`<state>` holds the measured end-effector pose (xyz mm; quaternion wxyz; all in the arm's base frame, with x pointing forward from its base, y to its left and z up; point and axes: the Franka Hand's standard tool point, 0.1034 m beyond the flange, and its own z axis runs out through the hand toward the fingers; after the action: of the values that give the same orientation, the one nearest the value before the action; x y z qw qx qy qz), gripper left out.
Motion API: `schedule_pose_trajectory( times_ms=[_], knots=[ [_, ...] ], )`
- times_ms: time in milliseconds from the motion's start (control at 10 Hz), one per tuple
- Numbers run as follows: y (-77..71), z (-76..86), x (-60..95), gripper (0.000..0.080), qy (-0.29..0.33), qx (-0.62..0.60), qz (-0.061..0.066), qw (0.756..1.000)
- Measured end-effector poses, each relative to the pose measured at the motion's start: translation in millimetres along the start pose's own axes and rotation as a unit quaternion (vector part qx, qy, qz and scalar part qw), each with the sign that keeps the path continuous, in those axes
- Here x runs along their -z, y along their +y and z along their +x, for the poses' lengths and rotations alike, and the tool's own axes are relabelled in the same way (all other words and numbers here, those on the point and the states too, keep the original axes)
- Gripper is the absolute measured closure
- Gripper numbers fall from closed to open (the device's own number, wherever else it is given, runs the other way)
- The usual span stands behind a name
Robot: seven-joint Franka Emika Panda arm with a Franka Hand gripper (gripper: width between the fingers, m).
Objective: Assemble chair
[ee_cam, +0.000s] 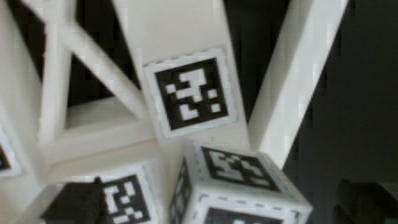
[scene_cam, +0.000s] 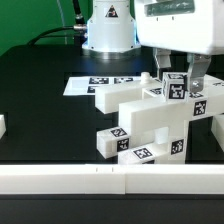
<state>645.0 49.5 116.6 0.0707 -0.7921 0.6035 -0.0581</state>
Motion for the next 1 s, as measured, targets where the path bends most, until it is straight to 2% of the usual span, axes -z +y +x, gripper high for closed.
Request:
schedule_pose_trajectory(
  times_ms=[400, 500, 700, 1000],
  knots=[
    [0.9, 0.6, -0.5, 0.0151, 0.001, 0.175, -0.003, 0.985],
    [1.3, 0.0, -0.7, 0.0151, 0.002, 0.224, -0.011, 0.975],
    [0.9, 0.2, -0.8, 0.0151, 0.006, 0.317, -0.016, 0.948],
    [0.4, 1.2, -0.3, 0.0151, 0.009, 0.451, -0.021, 0.892]
  ],
)
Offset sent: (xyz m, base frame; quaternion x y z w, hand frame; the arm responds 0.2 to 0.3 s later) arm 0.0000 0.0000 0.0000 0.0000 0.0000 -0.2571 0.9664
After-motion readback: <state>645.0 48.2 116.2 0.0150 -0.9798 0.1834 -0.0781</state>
